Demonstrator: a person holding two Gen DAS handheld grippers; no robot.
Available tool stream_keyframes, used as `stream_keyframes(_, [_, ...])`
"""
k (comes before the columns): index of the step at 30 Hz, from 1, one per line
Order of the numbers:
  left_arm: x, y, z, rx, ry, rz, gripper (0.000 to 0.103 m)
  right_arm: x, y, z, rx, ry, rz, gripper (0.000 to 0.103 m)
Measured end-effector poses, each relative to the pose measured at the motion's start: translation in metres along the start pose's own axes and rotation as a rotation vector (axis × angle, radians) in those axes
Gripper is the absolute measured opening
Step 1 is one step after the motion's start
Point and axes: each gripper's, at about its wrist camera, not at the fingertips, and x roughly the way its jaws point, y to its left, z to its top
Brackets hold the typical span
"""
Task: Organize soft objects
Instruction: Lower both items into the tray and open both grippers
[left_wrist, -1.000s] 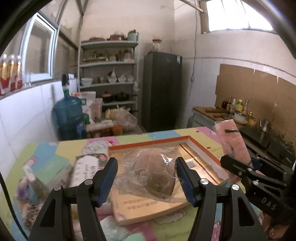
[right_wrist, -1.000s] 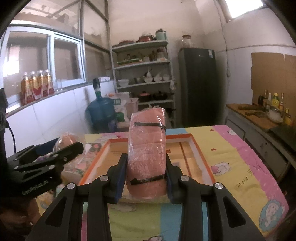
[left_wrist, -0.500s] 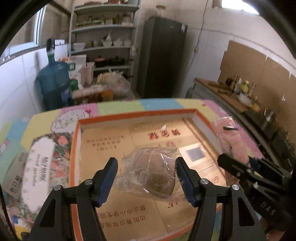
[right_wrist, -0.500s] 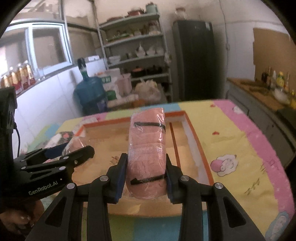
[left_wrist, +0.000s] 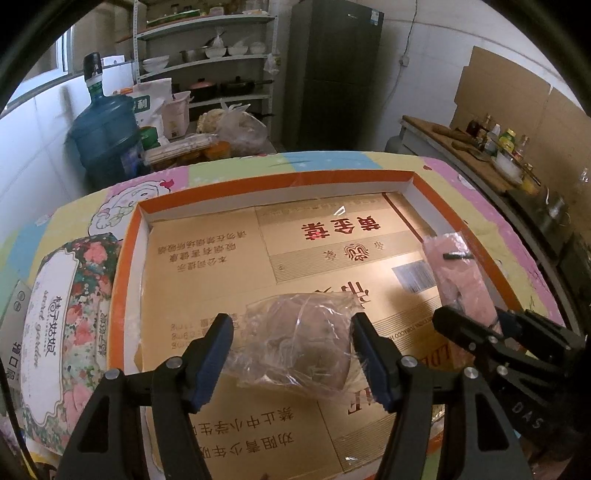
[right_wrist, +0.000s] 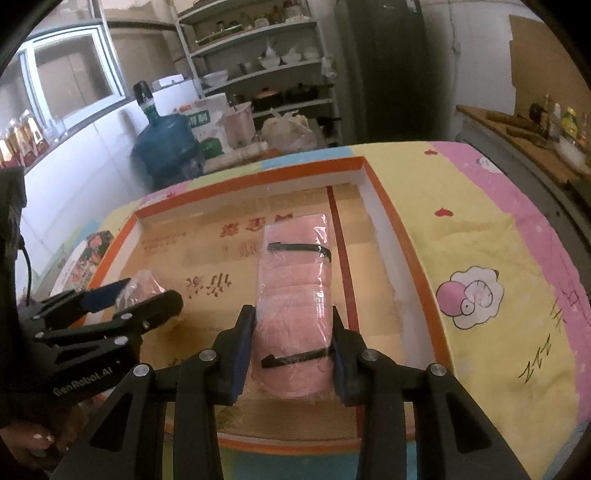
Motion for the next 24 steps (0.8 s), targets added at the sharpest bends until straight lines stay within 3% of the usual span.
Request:
stream_keyframes(2, [0.000,-0.001,0.001,-0.005,-0.005,0.010,0.068,0.003,-0.002,0.000,0.005,0.005,0.000,0.040])
stream_keyframes(4, [-0.001,0.000,0.001,-0.010,-0.010,0.015,0.080,0.002,-0.001,-0.003,-0.001,0.001,-0.005,0.041])
stream_keyframes(6, [-0.005,0.001,0.001,-0.012,-0.021,0.007,0.084,0.001,0.000,-0.003,-0.006,0.000,-0.008,0.044])
stream_keyframes(9, [-0.015,0.000,0.001,-0.015,-0.055,-0.011,0.085,0.000,0.002,-0.005,-0.022,-0.005,-0.018,0.055])
stream_keyframes(24, [-0.075,0.009,-0.009,0.036,-0.219,-0.025,0.087,-0.035,0.014,-0.016,-0.027,-0.133,-0.085,0.063])
